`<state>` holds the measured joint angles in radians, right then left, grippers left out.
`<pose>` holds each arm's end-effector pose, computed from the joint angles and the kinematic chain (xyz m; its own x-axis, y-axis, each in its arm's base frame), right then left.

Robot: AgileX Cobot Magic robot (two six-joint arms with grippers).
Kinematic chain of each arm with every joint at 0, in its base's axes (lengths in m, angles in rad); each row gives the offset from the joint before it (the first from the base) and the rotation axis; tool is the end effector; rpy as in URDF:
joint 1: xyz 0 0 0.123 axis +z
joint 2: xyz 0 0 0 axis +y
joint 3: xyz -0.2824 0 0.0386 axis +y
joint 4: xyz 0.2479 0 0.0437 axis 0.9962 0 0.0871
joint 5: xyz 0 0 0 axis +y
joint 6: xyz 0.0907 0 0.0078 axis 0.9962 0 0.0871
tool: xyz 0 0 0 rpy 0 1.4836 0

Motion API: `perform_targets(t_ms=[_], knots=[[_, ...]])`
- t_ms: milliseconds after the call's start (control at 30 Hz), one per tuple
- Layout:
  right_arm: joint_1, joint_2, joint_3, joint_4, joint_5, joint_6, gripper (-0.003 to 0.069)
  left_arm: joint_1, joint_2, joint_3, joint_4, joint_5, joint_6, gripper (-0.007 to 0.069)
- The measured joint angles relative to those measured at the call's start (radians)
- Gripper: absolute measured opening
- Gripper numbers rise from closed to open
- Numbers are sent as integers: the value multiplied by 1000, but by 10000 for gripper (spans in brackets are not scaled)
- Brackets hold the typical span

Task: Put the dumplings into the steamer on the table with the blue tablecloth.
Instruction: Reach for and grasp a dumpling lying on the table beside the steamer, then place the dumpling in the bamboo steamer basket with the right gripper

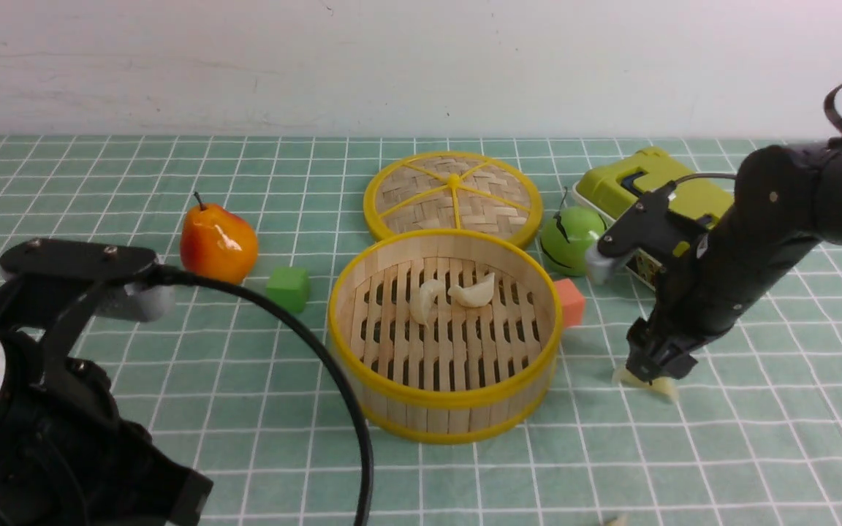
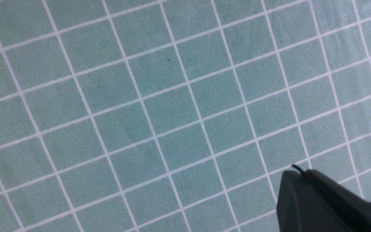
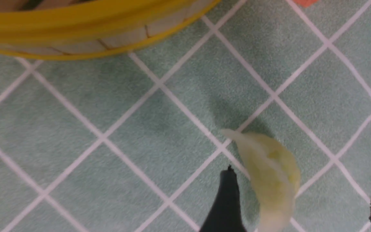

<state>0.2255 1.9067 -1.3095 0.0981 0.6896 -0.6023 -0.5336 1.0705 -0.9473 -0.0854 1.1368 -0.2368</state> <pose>0.3809 0.0932 0.1890 -0.6613 -0.6663 -0.3447 -0.6681 0.7320 -0.1332 0.1557 -0.1002 0.3185 -0.9075 0.2241 -0.3553 0.2996 0.9382 -0.1734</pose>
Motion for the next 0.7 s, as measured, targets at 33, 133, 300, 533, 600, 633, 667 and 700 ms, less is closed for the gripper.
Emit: perform_targets(t_ms=[33,133,300,533,600,633,667,700], knots=[[0,15,0,-9,-8,0,558,0,0,1,0,0,0,-14],[0,62,0,-33,-33,0,521,0,0,1,0,0,0,-14],[1,73,-5,-31,-34,-3,312,0,0,1,-1,-1,0,-14],[2,22,-28,-37,57,-3,204,0,0,1,-1,0,0,-14],[6,-25,-59,-33,113,11,204,0,-3,1,-1,0,1,-14],[15,-67,-85,-29,151,29,204,0,-10,1,0,-3,2,-14],[20,-79,-95,-29,161,38,204,0,-17,1,0,-7,4,-14],[45,-119,-131,-23,193,81,204,0,-32,1,0,-15,5,-14]])
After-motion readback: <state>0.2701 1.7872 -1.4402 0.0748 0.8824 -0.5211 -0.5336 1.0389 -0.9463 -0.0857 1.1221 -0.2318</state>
